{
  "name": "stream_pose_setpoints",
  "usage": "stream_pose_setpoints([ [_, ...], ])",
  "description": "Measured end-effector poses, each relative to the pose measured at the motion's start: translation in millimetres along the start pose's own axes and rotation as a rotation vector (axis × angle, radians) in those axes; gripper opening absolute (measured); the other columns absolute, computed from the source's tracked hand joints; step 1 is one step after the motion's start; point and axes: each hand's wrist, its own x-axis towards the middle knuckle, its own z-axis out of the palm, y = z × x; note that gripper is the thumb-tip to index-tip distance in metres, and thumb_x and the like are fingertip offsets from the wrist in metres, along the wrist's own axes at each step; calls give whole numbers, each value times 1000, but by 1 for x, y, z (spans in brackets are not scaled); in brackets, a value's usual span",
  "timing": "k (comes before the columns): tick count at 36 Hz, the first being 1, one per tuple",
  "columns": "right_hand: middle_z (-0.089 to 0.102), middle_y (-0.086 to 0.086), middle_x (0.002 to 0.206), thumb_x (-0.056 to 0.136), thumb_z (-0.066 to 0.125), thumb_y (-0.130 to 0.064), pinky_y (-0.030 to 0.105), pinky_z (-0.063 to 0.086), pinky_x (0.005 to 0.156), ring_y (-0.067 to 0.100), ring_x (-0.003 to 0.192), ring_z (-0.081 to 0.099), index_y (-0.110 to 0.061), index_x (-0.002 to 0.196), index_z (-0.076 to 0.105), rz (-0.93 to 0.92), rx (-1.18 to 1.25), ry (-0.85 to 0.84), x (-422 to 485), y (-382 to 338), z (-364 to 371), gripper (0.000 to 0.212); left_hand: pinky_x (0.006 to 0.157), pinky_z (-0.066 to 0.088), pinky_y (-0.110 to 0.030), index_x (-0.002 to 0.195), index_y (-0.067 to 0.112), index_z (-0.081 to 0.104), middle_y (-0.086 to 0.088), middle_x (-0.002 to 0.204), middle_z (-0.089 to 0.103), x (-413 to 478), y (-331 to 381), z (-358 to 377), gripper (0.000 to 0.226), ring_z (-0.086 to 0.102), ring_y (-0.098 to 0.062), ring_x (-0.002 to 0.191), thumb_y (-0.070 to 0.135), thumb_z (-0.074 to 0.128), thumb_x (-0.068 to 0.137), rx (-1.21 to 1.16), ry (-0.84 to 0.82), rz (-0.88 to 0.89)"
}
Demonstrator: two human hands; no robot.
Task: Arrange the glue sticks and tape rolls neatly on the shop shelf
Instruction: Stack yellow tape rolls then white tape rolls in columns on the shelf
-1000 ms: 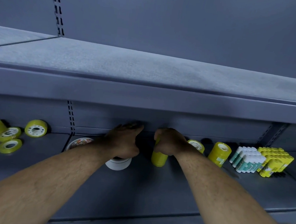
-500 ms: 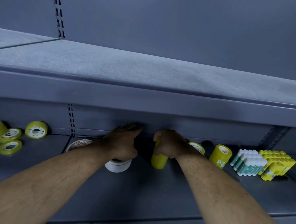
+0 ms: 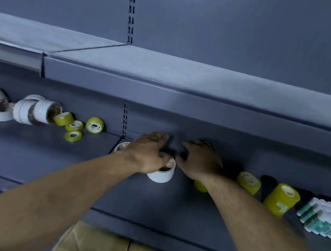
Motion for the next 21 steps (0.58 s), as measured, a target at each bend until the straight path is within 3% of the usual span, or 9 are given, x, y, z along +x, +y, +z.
stream_pose_setpoints([
  [2, 55, 0, 139, 89, 54, -52, 37, 35, 111, 26, 131, 45, -32, 131, 57, -41, 44, -4, 0, -19, 8, 47, 123, 4, -28, 160, 21, 10, 2, 166, 9, -18, -15, 2, 75, 8, -13, 152, 54, 33, 97, 51, -5, -54],
  [5, 53, 0, 141, 90, 53, -46, 35, 38, 110, 26, 134, 42, -29, 136, 56, -108, 125, -15, -1, -49, 22, 49, 123, 13, -31, 158, 21, 21, 0, 165, 19, -51, -40, 4, 80, 15, -17, 151, 56, 24, 86, 103, 73, -134],
  [8, 49, -3, 145, 93, 52, -44, 35, 36, 112, 24, 135, 38, -32, 141, 52, -178, 171, -48, -5, -81, 31, 49, 123, 13, -34, 157, 23, 22, 0, 165, 19, -83, -67, 3, 77, 14, -17, 152, 54, 33, 88, 108, 56, -204],
  [14, 52, 0, 142, 91, 58, -43, 38, 39, 110, 25, 133, 43, -24, 136, 58, -295, 212, -72, -14, -152, 42, 48, 124, 7, -36, 160, 21, 12, 1, 166, 10, -139, -124, -11, 87, 4, -16, 153, 55, 24, 80, 155, 50, -331],
  [21, 44, 0, 150, 95, 55, -41, 34, 34, 113, 22, 139, 36, -26, 146, 48, -326, 204, -125, -12, -230, 55, 54, 124, 7, -35, 159, 22, 14, 5, 166, 11, -184, -193, -27, 88, 3, -12, 153, 53, 27, 78, 109, 104, -346],
])
